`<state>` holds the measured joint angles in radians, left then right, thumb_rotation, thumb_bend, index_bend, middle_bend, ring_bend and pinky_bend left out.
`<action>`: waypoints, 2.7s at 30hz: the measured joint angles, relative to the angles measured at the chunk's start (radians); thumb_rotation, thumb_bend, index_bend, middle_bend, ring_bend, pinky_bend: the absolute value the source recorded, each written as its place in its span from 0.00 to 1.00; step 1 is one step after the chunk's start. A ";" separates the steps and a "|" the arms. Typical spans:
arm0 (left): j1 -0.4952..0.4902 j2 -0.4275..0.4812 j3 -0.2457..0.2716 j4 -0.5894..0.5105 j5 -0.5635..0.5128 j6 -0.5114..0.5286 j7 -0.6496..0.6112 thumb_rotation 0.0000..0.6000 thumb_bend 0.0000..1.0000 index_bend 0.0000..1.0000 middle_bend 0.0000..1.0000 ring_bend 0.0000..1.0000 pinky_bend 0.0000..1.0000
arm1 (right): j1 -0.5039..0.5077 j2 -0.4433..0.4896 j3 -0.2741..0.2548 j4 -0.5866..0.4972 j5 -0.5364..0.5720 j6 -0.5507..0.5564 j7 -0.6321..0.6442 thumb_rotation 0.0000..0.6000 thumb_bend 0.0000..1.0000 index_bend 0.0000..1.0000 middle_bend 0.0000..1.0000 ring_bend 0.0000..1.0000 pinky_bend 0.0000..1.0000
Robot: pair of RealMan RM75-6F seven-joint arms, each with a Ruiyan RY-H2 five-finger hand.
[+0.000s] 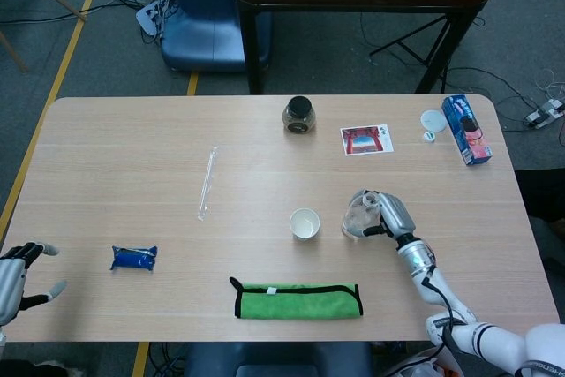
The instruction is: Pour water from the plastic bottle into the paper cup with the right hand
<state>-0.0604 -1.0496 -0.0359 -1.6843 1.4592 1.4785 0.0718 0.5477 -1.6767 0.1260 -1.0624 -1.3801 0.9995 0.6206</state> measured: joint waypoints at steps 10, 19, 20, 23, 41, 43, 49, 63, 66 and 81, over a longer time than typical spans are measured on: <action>0.000 0.000 0.000 0.000 0.000 -0.001 0.000 1.00 0.13 0.41 0.39 0.39 0.59 | -0.002 0.026 -0.005 -0.024 -0.020 0.001 -0.003 1.00 0.00 0.23 0.20 0.16 0.26; 0.000 -0.001 0.000 -0.001 0.000 0.001 0.004 1.00 0.13 0.41 0.39 0.39 0.59 | -0.010 0.063 -0.004 -0.081 -0.030 0.020 -0.029 1.00 0.00 0.16 0.14 0.13 0.25; 0.000 -0.001 0.000 -0.002 0.001 0.001 0.005 1.00 0.13 0.41 0.39 0.39 0.59 | -0.012 0.070 -0.004 -0.092 -0.031 0.024 -0.036 1.00 0.00 0.16 0.14 0.13 0.25; 0.000 0.001 0.000 -0.005 0.003 0.003 0.008 1.00 0.13 0.41 0.39 0.39 0.59 | -0.016 0.089 -0.007 -0.114 -0.034 0.031 -0.067 1.00 0.00 0.14 0.14 0.12 0.25; -0.004 0.002 0.015 -0.036 0.054 0.016 0.053 1.00 0.13 0.41 0.39 0.39 0.59 | -0.088 0.374 -0.057 -0.448 0.005 0.076 -0.538 1.00 0.00 0.13 0.14 0.11 0.24; -0.004 0.002 0.016 -0.038 0.059 0.018 0.057 1.00 0.13 0.41 0.39 0.39 0.59 | -0.105 0.412 -0.066 -0.500 0.010 0.096 -0.586 1.00 0.00 0.13 0.14 0.11 0.24; -0.004 0.000 0.019 -0.045 0.079 0.029 0.069 1.00 0.13 0.41 0.39 0.39 0.59 | -0.182 0.530 -0.103 -0.630 -0.001 0.198 -0.703 1.00 0.00 0.13 0.14 0.11 0.24; -0.002 -0.006 0.027 -0.045 0.113 0.045 0.080 1.00 0.13 0.41 0.39 0.39 0.59 | -0.341 0.581 -0.191 -0.667 -0.120 0.375 -0.746 1.00 0.00 0.13 0.14 0.11 0.24; -0.003 -0.011 0.029 -0.034 0.116 0.044 0.072 1.00 0.13 0.41 0.39 0.39 0.59 | -0.368 0.583 -0.200 -0.671 -0.131 0.402 -0.773 1.00 0.00 0.13 0.14 0.11 0.24; -0.004 -0.022 0.029 -0.024 0.119 0.043 0.062 1.00 0.13 0.41 0.39 0.39 0.59 | -0.440 0.641 -0.224 -0.754 -0.176 0.449 -0.861 1.00 0.00 0.13 0.16 0.11 0.24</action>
<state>-0.0647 -1.0716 -0.0071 -1.7082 1.5784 1.5219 0.1339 0.1077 -1.0354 -0.0983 -1.8166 -1.5562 1.4488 -0.2408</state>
